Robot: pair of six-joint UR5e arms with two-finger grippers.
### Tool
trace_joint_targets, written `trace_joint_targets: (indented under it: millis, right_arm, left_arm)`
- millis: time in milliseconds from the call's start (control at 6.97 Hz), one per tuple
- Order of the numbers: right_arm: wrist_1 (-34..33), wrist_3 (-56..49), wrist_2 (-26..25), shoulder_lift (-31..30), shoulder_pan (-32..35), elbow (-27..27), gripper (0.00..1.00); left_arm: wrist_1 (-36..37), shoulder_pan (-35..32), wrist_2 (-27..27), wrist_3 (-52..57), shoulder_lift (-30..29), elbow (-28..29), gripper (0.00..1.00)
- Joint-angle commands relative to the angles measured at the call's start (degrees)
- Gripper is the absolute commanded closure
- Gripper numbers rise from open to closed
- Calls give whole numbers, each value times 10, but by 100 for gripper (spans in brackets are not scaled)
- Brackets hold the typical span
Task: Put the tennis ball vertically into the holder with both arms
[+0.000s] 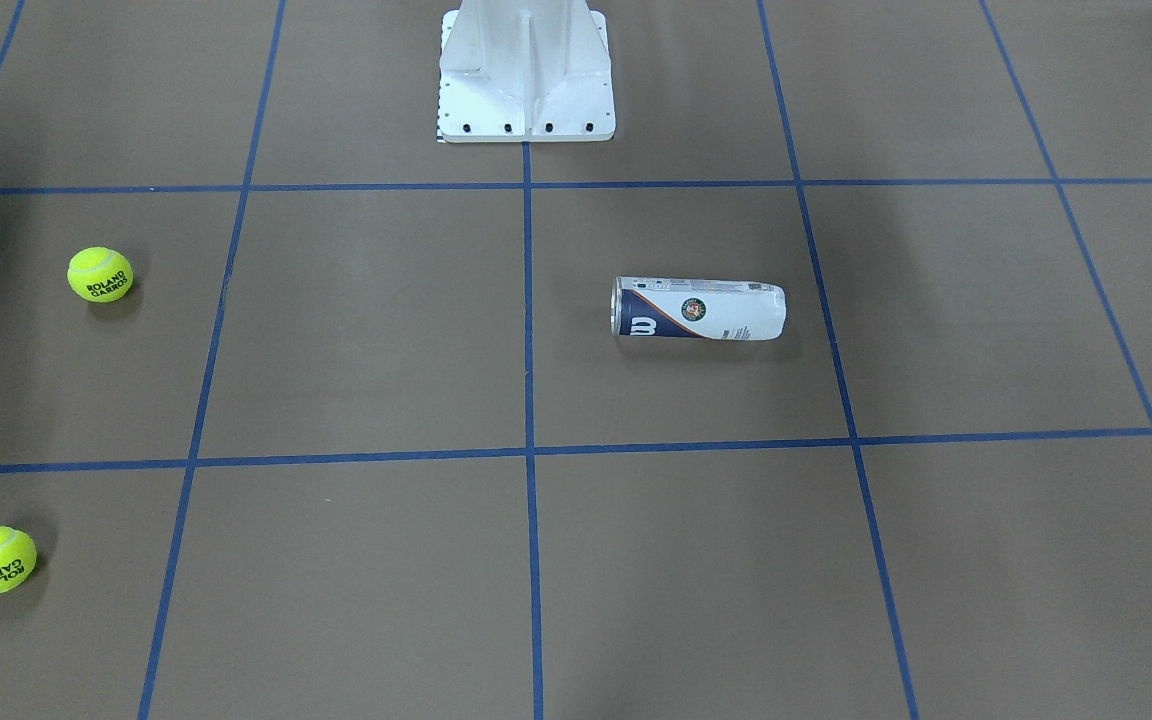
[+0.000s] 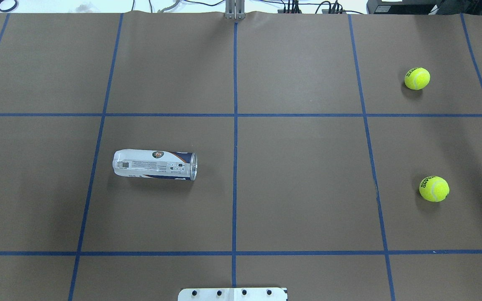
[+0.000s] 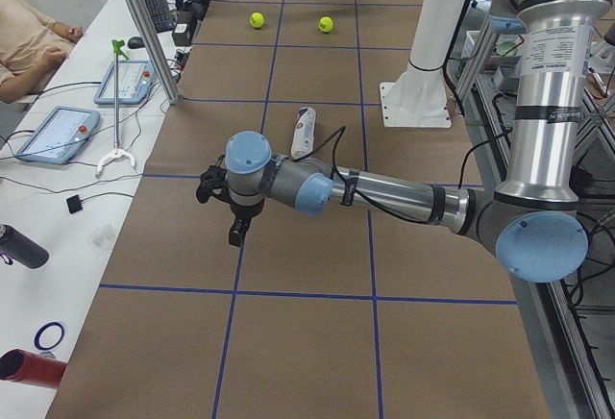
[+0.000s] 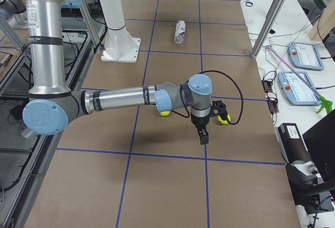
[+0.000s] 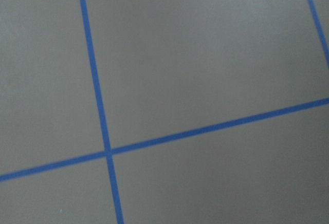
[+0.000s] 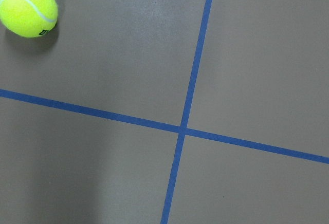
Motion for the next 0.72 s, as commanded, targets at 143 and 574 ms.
trace_joint_targets:
  millis: [143,574]
  right_arm:
    - [35,4,6,-5,0,2,0]
    - [36,6,6,-6,0,4,0]
  left_arm:
    - [-116,10,-2,-14,-20,12,1]
    - [-278,147,3,3,-105,15,3]
